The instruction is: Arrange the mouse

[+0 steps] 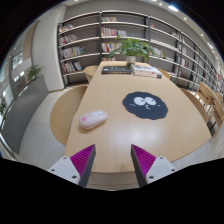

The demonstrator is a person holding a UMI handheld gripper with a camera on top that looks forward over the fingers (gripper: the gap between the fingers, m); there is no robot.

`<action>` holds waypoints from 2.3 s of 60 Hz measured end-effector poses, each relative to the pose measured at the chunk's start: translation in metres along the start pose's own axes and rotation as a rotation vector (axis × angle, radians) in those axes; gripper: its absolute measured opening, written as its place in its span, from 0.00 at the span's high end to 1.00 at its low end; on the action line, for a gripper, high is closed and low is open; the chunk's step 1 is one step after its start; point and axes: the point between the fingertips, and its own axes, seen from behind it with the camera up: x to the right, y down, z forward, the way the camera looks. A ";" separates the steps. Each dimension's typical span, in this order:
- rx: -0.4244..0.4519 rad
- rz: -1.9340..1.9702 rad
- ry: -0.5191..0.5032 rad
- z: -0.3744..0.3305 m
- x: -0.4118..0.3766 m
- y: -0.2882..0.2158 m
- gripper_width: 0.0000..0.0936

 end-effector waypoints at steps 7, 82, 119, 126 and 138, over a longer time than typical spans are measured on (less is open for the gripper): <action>-0.022 -0.019 -0.065 0.028 -0.053 -0.003 0.26; 0.179 -0.102 -0.155 0.077 -0.055 -0.284 0.65; -0.024 -0.051 -0.080 0.163 0.166 -0.173 0.65; -0.089 -0.039 -0.078 0.183 0.165 -0.133 0.64; -0.078 -0.039 -0.024 0.189 0.167 -0.126 0.50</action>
